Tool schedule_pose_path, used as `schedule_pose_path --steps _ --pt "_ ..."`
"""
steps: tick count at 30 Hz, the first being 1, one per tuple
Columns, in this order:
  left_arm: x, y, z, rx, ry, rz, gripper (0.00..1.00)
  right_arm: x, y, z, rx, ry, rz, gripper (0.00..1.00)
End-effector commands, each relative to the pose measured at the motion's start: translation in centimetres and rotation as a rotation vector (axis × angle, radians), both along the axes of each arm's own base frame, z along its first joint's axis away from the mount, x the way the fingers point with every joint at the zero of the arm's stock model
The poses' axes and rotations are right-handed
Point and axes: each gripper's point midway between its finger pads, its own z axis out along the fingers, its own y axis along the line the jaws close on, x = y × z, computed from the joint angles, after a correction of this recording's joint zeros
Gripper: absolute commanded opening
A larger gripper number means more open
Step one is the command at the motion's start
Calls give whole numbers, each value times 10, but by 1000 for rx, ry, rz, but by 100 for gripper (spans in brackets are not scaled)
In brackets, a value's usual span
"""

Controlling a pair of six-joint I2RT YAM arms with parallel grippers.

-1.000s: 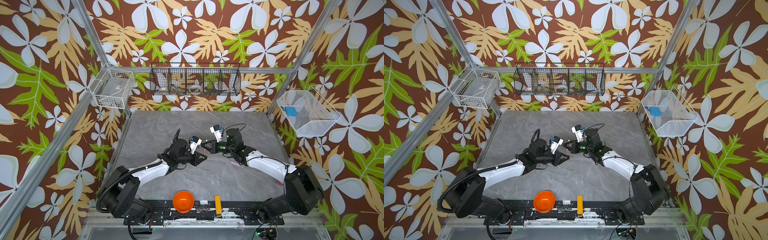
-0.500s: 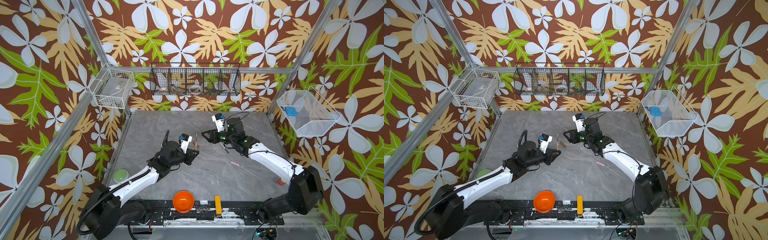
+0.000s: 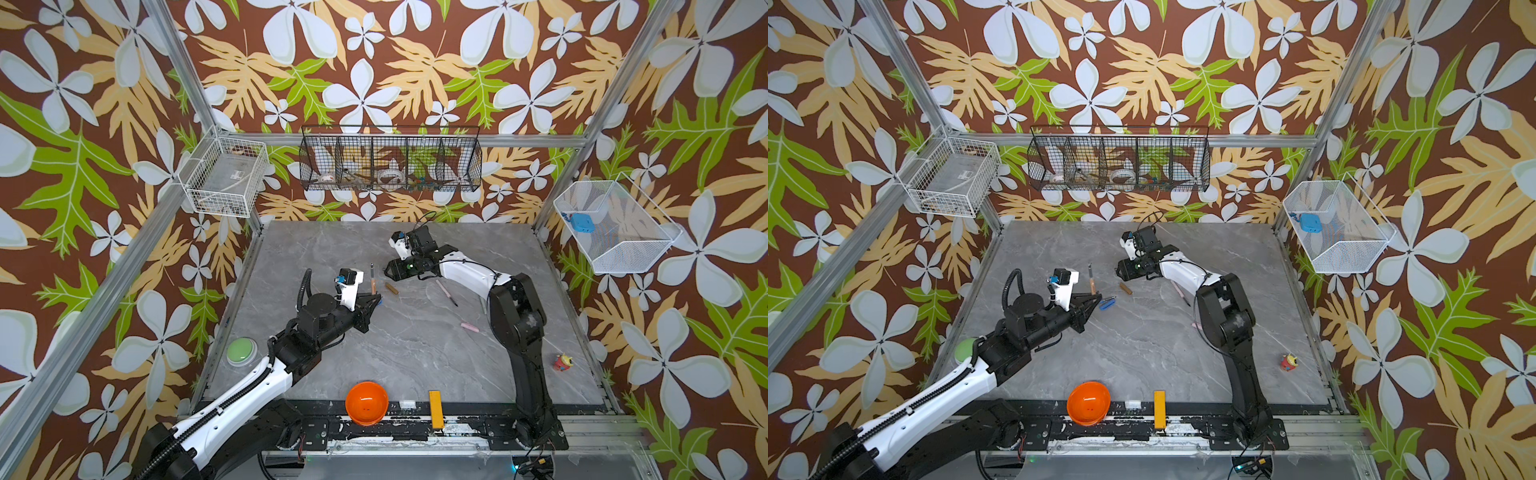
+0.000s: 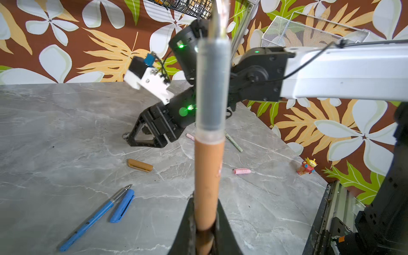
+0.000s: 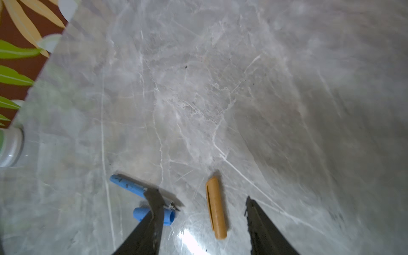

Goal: Insert the pens into the pen caps
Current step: 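Move the right gripper down over the orange cap on the table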

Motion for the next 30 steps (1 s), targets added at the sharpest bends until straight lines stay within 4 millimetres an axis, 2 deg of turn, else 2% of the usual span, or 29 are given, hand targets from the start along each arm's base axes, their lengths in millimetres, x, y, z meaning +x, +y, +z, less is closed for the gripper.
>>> schedule_pose_path --steps 1,5,8,14,17,19,24,30 --pt "1 1 1 16 -11 3 0 -8 -12 -26 -138 56 45 60" --pt "2 -1 2 17 -10 -5 0 -12 -3 -42 -133 94 79 59" --pt "2 -2 1 22 -2 -9 0 -13 -5 -53 -188 97 71 59" --pt "2 -4 1 18 5 -19 0 -21 -5 -65 -248 106 69 53" --pt "3 -3 1 26 6 -12 0 -22 -3 -70 -262 105 66 46" --pt "3 -3 -1 35 10 -11 0 -22 -1 -73 -260 115 61 36" --pt "4 -4 -4 46 21 -16 0 -22 -15 -70 -330 120 29 25" --pt "5 -5 -7 54 27 -18 0 -42 -29 -61 -342 156 10 15"
